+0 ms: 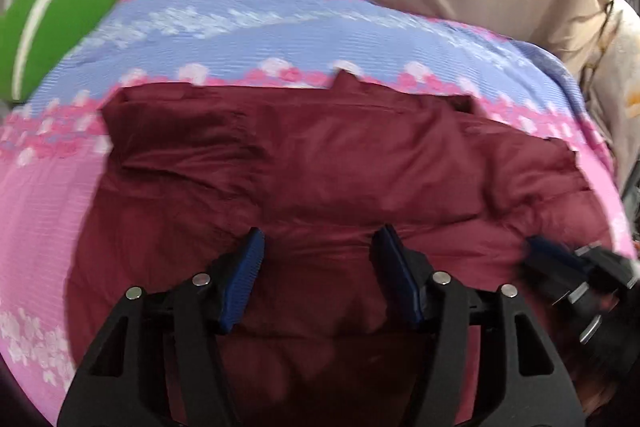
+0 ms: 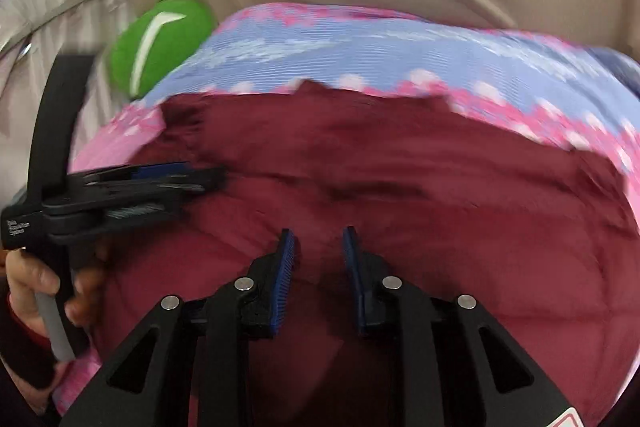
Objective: Fold large clothes
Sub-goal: 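Lay the hem toward the collar with the right gripper while the left gripper releases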
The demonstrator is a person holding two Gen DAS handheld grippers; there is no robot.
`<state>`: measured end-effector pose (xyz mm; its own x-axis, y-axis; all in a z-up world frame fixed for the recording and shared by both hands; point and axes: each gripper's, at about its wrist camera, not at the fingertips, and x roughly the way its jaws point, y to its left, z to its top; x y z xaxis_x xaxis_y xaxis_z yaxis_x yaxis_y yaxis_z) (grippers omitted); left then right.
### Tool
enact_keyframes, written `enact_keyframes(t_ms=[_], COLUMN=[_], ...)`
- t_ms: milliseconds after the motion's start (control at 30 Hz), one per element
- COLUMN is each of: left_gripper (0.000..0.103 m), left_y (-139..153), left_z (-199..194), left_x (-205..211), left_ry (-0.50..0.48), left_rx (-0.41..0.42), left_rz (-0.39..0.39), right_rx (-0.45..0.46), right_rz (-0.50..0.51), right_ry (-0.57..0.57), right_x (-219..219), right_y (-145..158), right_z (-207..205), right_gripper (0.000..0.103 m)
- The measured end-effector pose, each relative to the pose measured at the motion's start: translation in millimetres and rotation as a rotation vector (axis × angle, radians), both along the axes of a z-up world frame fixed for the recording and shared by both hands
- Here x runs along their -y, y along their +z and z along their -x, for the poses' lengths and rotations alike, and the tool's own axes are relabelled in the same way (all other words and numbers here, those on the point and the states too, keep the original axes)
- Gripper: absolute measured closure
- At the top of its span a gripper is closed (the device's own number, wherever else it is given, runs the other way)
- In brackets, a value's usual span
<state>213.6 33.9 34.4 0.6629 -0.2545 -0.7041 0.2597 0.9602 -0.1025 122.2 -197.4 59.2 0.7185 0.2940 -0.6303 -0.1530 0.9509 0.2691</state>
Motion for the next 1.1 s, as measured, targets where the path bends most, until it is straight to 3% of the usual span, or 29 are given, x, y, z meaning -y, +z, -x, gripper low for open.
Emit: enact_keyframes(t_ms=[67, 133, 200, 267, 333, 400, 500, 567, 667, 767, 867, 933, 1000, 1033, 1067, 1100], left_gripper=[0.045, 0.045, 0.045, 0.046, 0.047, 0.048, 0.038, 0.037, 0.037, 0.035, 0.033, 0.029, 0.028, 0.028, 0.027, 0.027], left_y=[-3, -8, -13, -12, -1, 18, 40, 39, 16, -5, -15, -20, -22, -22, -22, -22], left_z=[-2, -8, -15, -17, -18, -21, -38, -54, -85, -100, -107, -110, -112, -111, -111, -111], left_x=[-18, -43, -63, -69, -68, -65, -49, -32, -16, -30, -57, -63, -64, -62, -59, -58], left_ry=[0.048, 0.112, 0.132, 0.159, 0.203, 0.209, 0.189, 0.174, 0.157, 0.204, 0.211, 0.210, 0.218, 0.221, 0.222, 0.222], left_rx=[0.014, 0.008, -0.007, -0.015, -0.003, 0.013, 0.054, 0.053, -0.017, -0.033, -0.048, -0.045, -0.039, -0.035, -0.032, -0.031], left_rz=[-0.024, -0.030, 0.016, 0.018, -0.008, 0.035, 0.042, 0.014, -0.039, -0.068, 0.004, 0.016, 0.020, 0.004, -0.008, -0.015], right_rx=[-0.011, -0.045, -0.088, -0.098, -0.116, -0.083, -0.015, -0.021, -0.094, -0.159, -0.203, -0.239, -0.227, -0.223, -0.188, -0.150], right_rz=[0.009, -0.055, -0.139, -0.208, -0.147, -0.085, -0.118, -0.123, -0.094, -0.038, -0.163, -0.105, -0.249, -0.210, -0.134, -0.120], right_ry=[-0.098, -0.213, -0.327, -0.372, -0.405, -0.421, -0.328, -0.257, -0.169, -0.245, -0.363, -0.514, -0.517, -0.548, -0.591, -0.593], right_x=[37, 92, 139, 166, 162, 147, 126, 105, 78, 99, 164, 202, 224, 224, 219, 213], right_y=[-7, -21, -36, -44, -37, -12, 17, 24, 8, -16, -37, -51, -58, -54, -41, -31], right_z=[7, 16, 26, 35, 33, 25, -4, -32, -80, -103, -100, -89, -78, -75, -67, -61], right_gripper=[0.084, 0.101, 0.103, 0.103, 0.103, 0.088, 0.088, 0.088, 0.091, 0.099, 0.103, 0.103, 0.103, 0.103, 0.089, 0.087])
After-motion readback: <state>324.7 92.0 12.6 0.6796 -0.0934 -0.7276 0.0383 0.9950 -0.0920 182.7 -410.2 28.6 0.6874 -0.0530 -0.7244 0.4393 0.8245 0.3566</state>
